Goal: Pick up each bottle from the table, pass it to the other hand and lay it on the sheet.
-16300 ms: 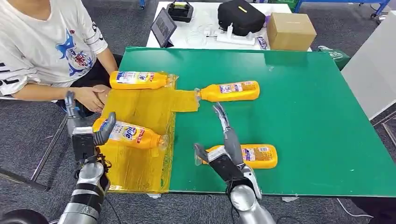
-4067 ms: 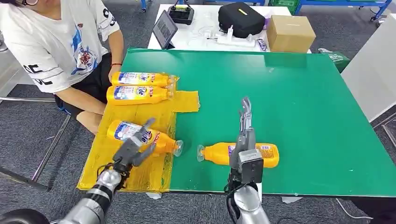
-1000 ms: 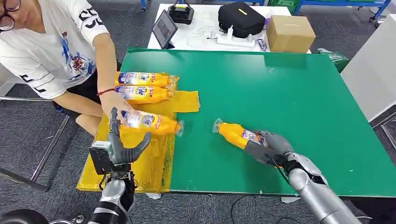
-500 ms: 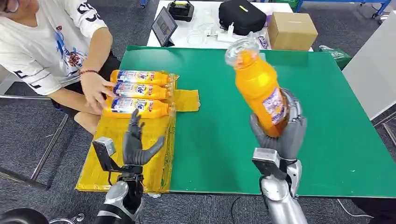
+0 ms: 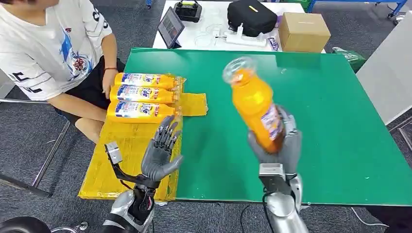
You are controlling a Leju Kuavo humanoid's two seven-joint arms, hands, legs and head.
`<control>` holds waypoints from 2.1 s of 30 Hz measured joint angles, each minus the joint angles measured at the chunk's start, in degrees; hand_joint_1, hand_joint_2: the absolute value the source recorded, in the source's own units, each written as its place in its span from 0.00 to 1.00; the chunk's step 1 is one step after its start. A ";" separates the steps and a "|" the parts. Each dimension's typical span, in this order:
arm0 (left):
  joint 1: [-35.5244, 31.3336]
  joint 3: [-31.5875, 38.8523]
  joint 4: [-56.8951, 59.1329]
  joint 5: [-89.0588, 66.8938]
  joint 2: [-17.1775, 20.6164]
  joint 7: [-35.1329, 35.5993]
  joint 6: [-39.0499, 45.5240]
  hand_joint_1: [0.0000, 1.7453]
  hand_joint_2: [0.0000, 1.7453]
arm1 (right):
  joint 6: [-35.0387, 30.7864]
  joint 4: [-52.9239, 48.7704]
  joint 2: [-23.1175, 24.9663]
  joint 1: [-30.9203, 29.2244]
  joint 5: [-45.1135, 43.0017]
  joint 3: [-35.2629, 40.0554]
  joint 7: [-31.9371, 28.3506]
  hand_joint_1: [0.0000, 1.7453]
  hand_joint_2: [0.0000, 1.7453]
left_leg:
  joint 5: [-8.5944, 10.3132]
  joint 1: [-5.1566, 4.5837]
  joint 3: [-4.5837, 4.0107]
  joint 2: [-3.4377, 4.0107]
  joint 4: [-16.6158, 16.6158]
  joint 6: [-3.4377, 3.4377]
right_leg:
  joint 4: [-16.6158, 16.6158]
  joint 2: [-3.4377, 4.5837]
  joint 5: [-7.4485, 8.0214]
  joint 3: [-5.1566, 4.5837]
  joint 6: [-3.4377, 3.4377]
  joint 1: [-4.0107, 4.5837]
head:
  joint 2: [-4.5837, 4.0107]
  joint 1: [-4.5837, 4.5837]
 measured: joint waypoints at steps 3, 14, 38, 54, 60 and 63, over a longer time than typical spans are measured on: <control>0.00 -1.28 0.00 -0.66 0.50 -0.26 -0.92 0.00 1.00 | 2.86 4.94 1.09 0.34 -0.92 3.48 -0.02 1.00 1.00 | 0.00 0.01 -0.02 0.00 -0.01 0.00 | 0.00 0.00 0.00 -0.03 0.00 0.00 | 0.00 0.00; -0.18 -3.58 0.24 -2.38 1.99 -0.59 -1.03 0.00 1.00 | 4.69 18.08 3.69 -0.87 1.71 12.63 -0.13 1.00 1.00 | 0.01 0.00 -0.06 0.02 -0.01 -0.01 | 0.00 0.00 0.00 -0.07 0.00 -0.01 | 0.00 0.00; -1.21 -3.25 5.05 0.15 4.40 0.81 -0.59 0.00 1.00 | 2.40 36.21 7.87 -8.24 4.64 21.94 0.07 1.00 1.00 | 0.02 0.03 -0.09 0.05 -0.01 -0.03 | 0.00 0.02 0.00 -0.17 -0.01 0.01 | 0.00 -0.02; -0.53 -2.91 4.42 0.33 4.37 0.70 0.96 1.00 1.00 | 1.48 37.83 7.87 -9.14 6.47 22.27 1.94 0.97 1.00 | 0.02 0.03 -0.10 0.05 -0.01 -0.03 | 0.00 0.02 0.00 -0.18 -0.01 0.01 | 0.00 0.00; -0.55 -2.75 3.21 0.22 4.33 0.90 1.95 1.00 1.00 | 0.30 37.83 7.91 -9.66 8.83 22.51 3.74 0.00 0.00 | 0.02 0.04 -0.10 0.05 -0.01 -0.03 | 0.01 0.02 0.00 -0.18 -0.01 0.02 | 0.00 0.02; -0.56 -2.66 2.12 -1.10 4.18 0.90 3.88 1.00 1.00 | -0.09 38.09 8.09 -9.72 9.29 22.79 4.68 0.00 0.00 | 0.02 0.03 -0.10 0.05 -0.01 -0.03 | 0.01 0.02 0.00 -0.18 -0.01 0.01 | 0.00 0.00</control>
